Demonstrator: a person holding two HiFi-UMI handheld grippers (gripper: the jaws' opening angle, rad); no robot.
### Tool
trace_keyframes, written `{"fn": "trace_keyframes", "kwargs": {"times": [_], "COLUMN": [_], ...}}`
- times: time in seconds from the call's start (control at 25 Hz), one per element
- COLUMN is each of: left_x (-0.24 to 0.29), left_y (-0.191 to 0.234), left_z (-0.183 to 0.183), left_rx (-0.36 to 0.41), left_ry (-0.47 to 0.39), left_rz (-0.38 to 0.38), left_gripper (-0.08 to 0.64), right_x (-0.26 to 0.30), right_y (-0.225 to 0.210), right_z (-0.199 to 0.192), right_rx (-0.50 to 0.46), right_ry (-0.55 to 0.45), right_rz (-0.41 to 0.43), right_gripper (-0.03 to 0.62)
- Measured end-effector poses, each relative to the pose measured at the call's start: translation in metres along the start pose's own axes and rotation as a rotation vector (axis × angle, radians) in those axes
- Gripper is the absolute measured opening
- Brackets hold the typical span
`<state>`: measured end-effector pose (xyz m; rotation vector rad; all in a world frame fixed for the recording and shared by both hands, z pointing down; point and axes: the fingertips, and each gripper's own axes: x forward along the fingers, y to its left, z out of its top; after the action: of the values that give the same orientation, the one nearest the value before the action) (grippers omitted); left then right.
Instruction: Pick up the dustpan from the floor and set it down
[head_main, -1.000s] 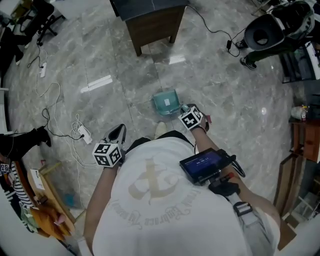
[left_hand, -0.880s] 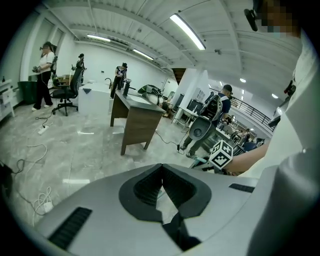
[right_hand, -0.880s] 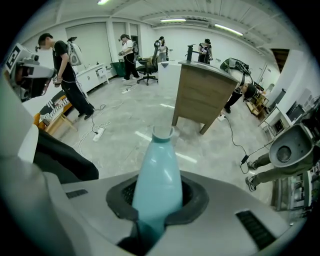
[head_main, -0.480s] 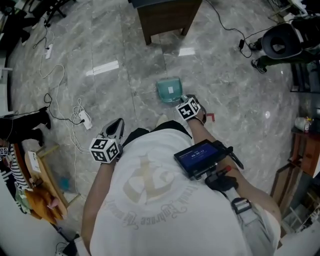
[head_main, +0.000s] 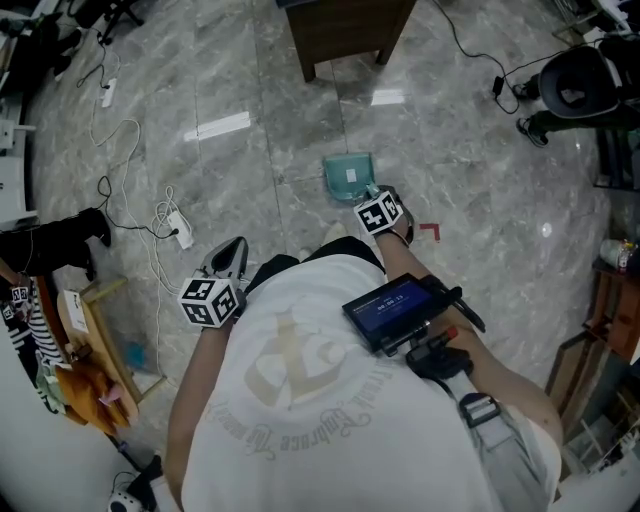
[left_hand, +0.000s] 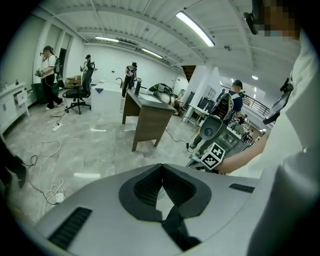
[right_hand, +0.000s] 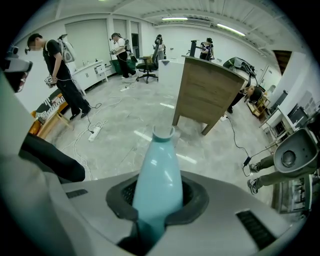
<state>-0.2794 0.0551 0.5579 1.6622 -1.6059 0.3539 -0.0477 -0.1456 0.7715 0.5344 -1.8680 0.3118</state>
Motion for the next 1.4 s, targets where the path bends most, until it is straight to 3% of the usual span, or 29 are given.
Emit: {"fn": "trace_keyframes", "kwargs": {"times": [0.36, 0.52, 0.68, 1.16, 1.4], "left_x": [-0.001, 0.002, 0.008, 0.046, 0.059], "left_y": [-0.007, -0.014, -0.017, -0.031, -0.032], "left_z": [-0.002, -0.003, -0.002, 0.025, 0.039], "left_rx": [0.003, 0.016, 0.016, 0.069, 0.095], "left_ry": [-0.001, 0.003, 0.002, 0.006, 0.02], "left_rz": [-0.008, -0.025, -0.046, -0.173, -0.244], "left_gripper": [0.012, 0.012, 0.012, 0.012, 0.012], "right_x": [-0.002, -0.003, -0.007, -0.043, -0.069], "right_y": [0.022, 0.027, 0.03, 0.022, 0.016], "right_z": [-0.007, -0.006, -0.01, -0.009, -0.014], "right_rx": [0.094, 0.14, 0.154, 0.243, 0.289], "right_ry": [-0.036, -0.063, -0.077, -0.194, -0.24], "right_rz": [0.101, 0.157, 0.173, 0.187, 0.132], "right_gripper": [0.098, 0.171, 0.192, 0.227, 0.227]}}
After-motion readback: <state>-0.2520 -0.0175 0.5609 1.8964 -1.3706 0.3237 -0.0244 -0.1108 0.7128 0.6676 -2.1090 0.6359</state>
